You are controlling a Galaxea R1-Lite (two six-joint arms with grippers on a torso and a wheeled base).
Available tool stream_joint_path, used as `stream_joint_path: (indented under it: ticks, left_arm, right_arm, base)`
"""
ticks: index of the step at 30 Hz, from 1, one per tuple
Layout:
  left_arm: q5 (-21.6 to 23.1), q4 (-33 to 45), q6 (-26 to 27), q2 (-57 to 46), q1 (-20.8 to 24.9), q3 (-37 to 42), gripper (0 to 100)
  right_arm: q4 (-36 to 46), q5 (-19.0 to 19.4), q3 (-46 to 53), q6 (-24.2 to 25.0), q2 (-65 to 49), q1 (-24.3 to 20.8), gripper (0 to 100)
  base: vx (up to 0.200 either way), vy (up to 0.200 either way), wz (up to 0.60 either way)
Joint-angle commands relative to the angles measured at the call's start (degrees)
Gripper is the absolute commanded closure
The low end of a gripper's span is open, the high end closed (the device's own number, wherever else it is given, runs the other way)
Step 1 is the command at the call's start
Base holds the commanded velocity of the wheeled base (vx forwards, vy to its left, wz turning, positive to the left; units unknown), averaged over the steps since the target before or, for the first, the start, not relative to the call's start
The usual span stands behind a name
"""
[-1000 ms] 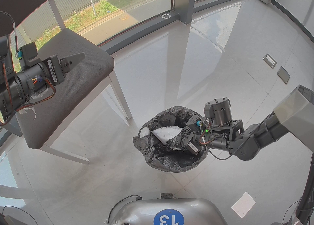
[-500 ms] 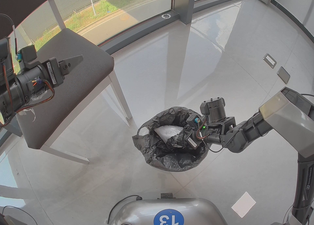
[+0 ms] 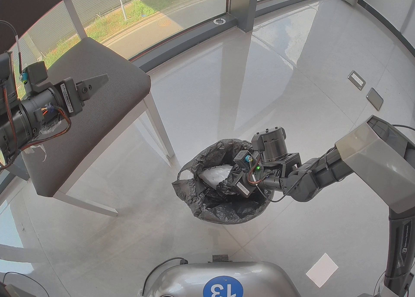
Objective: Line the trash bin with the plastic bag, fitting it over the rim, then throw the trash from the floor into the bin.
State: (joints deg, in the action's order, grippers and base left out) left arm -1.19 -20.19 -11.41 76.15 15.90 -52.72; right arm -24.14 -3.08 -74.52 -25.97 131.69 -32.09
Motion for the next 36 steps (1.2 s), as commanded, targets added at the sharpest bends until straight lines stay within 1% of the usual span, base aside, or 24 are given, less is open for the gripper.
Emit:
stream_joint_path:
  ticks: [1, 5, 6, 12, 19, 20, 22, 26, 29, 30, 31, 34, 36]
  left_arm:
    - [0.0, 0.0, 0.0, -0.2, -0.1, 0.2, 0]
    - [0.0, 0.0, 0.0, -0.5, -0.1, 0.4, 0]
    - [0.0, 0.0, 0.0, -0.6, -0.1, 0.4, 0]
    - [0.1, 0.0, 0.0, -0.6, -0.1, 0.4, 0]
    - [0.4, 0.0, -0.1, -0.6, -0.1, 0.4, 0]
    - [0.4, 0.0, -0.2, -0.7, -0.2, 0.5, 0]
    - [0.4, 0.3, -0.2, -1.3, -0.1, 0.5, 0]
    - [0.2, 2.3, 0.1, -2.6, -0.1, 1.1, 0]
    - [0.3, 7.9, 1.6, -5.2, 0.2, 1.4, 0]
    - [0.3, 8.7, 1.9, -5.5, 0.3, 1.3, 0]
    - [0.3, 14.4, 4.1, -7.5, 0.5, 1.0, 0]
    - [0.4, 22.6, 6.5, -10.1, 1.0, -0.2, 0]
    - [0.4, 24.9, 6.5, -11.3, 2.2, -0.3, 0]
  right_arm:
    - [0.0, 0.0, 0.0, 0.0, 0.3, -0.3, 100]
    - [0.0, 0.0, 0.0, 0.1, 0.3, -0.3, 100]
    - [0.0, 0.0, 0.0, 0.1, 0.2, -0.3, 0]
    - [0.1, -0.5, 0.1, 0.1, -0.8, -0.1, 0]
    - [0.1, -0.9, 0.6, 0.2, -5.4, 0.4, 0]
    - [0.6, -1.0, 1.1, 0.3, -7.8, 0.7, 0]
    - [1.0, -1.9, 2.1, 0.5, -10.7, 0.8, 0]
    - [1.3, -5.2, 5.8, 2.9, -18.4, 0.9, 0]
    - [2.8, -9.3, 9.2, 5.2, -24.6, 0.9, 0]
    - [3.0, -9.7, 9.7, 5.4, -25.3, 0.9, 0]
    - [4.9, -12.3, 12.5, 6.8, -29.7, 0.9, 0]
    - [9.1, -14.8, 16.7, 9.4, -37.2, 1.9, 0]
    - [11.8, -16.0, 19.0, 10.1, -41.9, 3.7, 0]
  base:
    - [0.000, 0.000, 0.00]
    - [0.000, 0.000, 0.00]
    - [0.000, 0.000, 0.00]
    - [0.000, 0.000, 0.00]
    - [0.000, 0.000, 0.00]
    - [0.000, 0.000, 0.00]
    - [0.000, 0.000, 0.00]
    - [0.000, 0.000, 0.00]
    - [0.000, 0.000, 0.00]
    - [0.000, 0.000, 0.00]
    - [0.000, 0.000, 0.00]
    - [0.000, 0.000, 0.00]
    - [0.000, 0.000, 0.00]
